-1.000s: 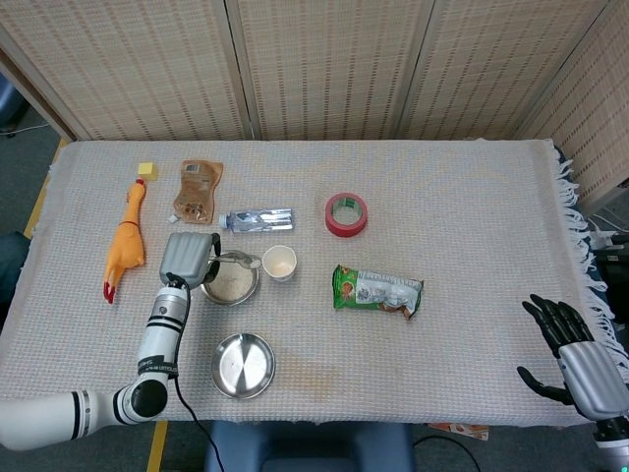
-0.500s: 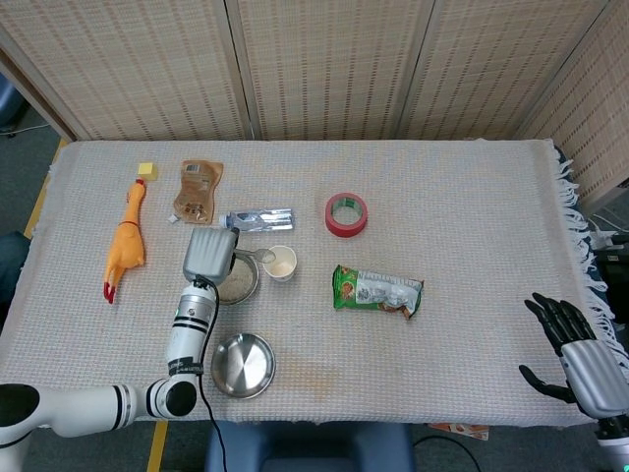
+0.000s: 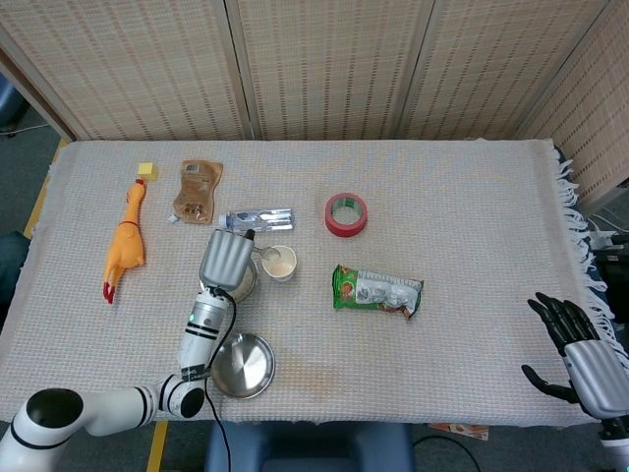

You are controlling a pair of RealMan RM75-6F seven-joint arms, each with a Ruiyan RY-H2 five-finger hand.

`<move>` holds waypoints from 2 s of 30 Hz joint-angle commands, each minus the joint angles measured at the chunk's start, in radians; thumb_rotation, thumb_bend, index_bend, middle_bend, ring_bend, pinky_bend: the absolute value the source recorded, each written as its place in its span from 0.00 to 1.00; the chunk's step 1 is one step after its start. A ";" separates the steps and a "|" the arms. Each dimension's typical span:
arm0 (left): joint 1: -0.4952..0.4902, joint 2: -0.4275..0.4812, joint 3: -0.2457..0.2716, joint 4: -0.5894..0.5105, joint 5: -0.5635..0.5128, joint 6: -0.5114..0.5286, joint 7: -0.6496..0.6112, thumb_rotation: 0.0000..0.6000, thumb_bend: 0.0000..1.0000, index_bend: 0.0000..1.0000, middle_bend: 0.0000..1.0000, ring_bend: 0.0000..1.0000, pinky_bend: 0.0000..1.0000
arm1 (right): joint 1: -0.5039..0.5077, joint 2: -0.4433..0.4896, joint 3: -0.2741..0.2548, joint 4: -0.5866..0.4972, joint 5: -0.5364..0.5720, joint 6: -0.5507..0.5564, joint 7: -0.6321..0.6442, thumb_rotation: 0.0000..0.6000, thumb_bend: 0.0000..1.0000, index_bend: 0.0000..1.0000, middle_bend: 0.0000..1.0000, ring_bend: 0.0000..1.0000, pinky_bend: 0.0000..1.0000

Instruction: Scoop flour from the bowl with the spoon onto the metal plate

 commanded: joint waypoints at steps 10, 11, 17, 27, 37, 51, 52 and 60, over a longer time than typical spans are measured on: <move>0.017 -0.156 0.112 0.368 0.273 0.074 0.005 1.00 0.40 0.73 1.00 1.00 1.00 | -0.006 0.005 -0.001 -0.006 -0.003 0.009 0.000 1.00 0.18 0.00 0.00 0.00 0.00; 0.018 -0.161 0.115 0.384 0.289 0.080 0.007 1.00 0.40 0.73 1.00 1.00 1.00 | -0.007 0.005 -0.001 -0.006 -0.003 0.010 -0.001 1.00 0.18 0.00 0.00 0.00 0.00; 0.027 -0.178 0.107 0.436 0.338 0.106 -0.008 1.00 0.40 0.73 1.00 1.00 1.00 | -0.006 0.007 -0.003 -0.009 -0.004 0.006 0.000 1.00 0.18 0.00 0.00 0.00 0.00; 0.028 -0.205 0.106 0.568 0.415 0.152 -0.018 1.00 0.40 0.73 1.00 1.00 1.00 | -0.010 0.013 -0.007 -0.013 -0.012 0.014 0.004 1.00 0.18 0.00 0.00 0.00 0.00; 0.061 -0.167 0.032 0.442 0.390 0.167 -0.056 1.00 0.40 0.73 1.00 1.00 1.00 | -0.007 0.012 -0.005 -0.011 -0.010 0.005 0.001 1.00 0.18 0.00 0.00 0.00 0.00; 0.251 0.393 0.055 -0.657 0.118 -0.078 -0.125 1.00 0.41 0.73 1.00 1.00 1.00 | -0.012 0.011 -0.006 -0.016 -0.016 0.015 -0.017 1.00 0.18 0.00 0.00 0.00 0.00; 0.262 0.422 0.070 -0.706 0.094 -0.097 -0.130 1.00 0.41 0.73 1.00 1.00 1.00 | -0.014 0.010 -0.006 -0.018 -0.018 0.018 -0.021 1.00 0.18 0.00 0.00 0.00 0.00; 0.288 0.436 0.143 -0.748 -0.014 -0.208 -0.183 1.00 0.41 0.73 1.00 1.00 1.00 | -0.016 0.007 -0.011 -0.028 -0.025 0.017 -0.035 1.00 0.18 0.00 0.00 0.00 0.00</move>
